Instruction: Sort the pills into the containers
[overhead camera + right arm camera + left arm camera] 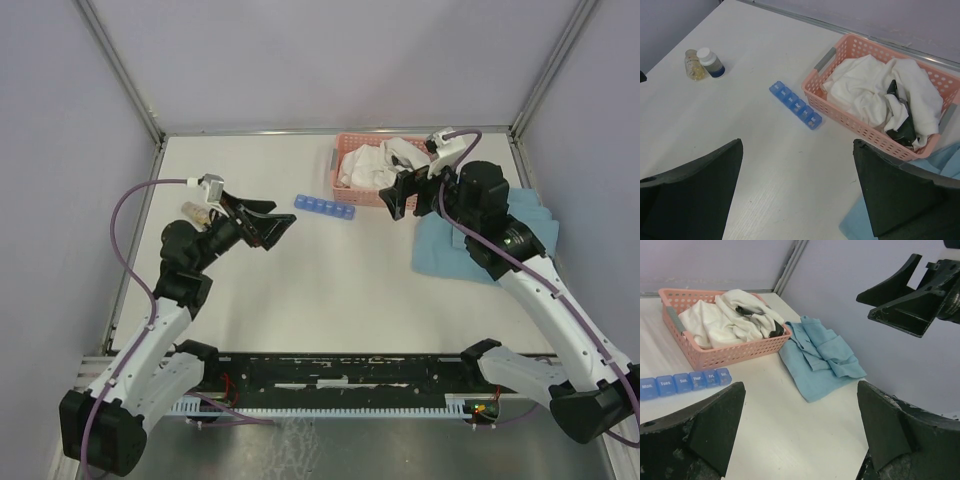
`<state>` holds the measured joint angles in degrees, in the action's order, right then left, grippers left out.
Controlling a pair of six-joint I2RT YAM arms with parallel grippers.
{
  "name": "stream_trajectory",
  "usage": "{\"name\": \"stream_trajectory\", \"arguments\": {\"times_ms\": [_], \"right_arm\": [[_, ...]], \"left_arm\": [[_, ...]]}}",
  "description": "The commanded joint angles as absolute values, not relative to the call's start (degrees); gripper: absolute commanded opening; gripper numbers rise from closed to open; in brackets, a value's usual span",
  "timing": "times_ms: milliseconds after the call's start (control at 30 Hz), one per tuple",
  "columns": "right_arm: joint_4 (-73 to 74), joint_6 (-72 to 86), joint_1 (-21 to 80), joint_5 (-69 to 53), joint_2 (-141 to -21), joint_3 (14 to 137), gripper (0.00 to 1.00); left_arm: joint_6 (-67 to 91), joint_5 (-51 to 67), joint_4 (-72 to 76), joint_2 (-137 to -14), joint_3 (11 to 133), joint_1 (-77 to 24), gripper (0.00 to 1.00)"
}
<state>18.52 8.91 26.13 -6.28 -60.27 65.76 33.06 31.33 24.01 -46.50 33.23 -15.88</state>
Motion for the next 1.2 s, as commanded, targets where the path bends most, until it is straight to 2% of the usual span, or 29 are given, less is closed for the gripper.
{"name": "stream_trajectory", "arguments": {"times_ms": [0, 233, 333, 400, 500, 633, 833, 967, 1167], "right_arm": [[15.4, 7.8, 26.3, -5.2, -59.5, 65.4, 1.0], [13.1, 3.8, 26.8, -7.6, -59.6, 62.8, 1.0], [14.3, -3.9, 27.0, -12.2, -59.8, 62.0, 1.0], [18.6, -14.6, 27.2, -20.3, -60.4, 61.9, 1.0], [24.4, -23.3, 28.0, -24.2, -62.4, 62.8, 1.0], [37.7, -25.5, 27.8, -31.5, -69.6, 70.5, 1.0], [41.4, -26.3, 27.6, -34.0, -74.6, 71.1, 1.0], [45.2, -26.5, 26.8, -36.5, -76.8, 72.8, 1.0], [46.3, -28.4, 26.2, -32.1, -77.7, 73.1, 1.0]], "left_arm": [[30.0, 30.1, 28.7, -48.6, 35.3, -16.1, 0.99], [30.1, 28.8, 34.7, -52.7, 33.8, -16.1, 0.99], [27.5, 28.9, 35.4, -55.7, 34.4, -16.7, 1.0], [22.6, 26.5, 35.4, -57.5, 34.7, -18.9, 1.0], [9.5, 21.2, 35.6, -60.9, 35.3, -23.5, 0.99], [-1.3, 22.5, 37.3, -67.0, 35.7, -24.6, 0.99], [-14.1, 25.1, 37.4, -74.9, 34.3, -24.6, 0.99], [-25.6, 27.2, 28.3, -78.8, 37.0, -24.5, 0.99], [-38.0, 27.9, 12.7, -87.2, 46.4, -23.2, 1.0]]}}
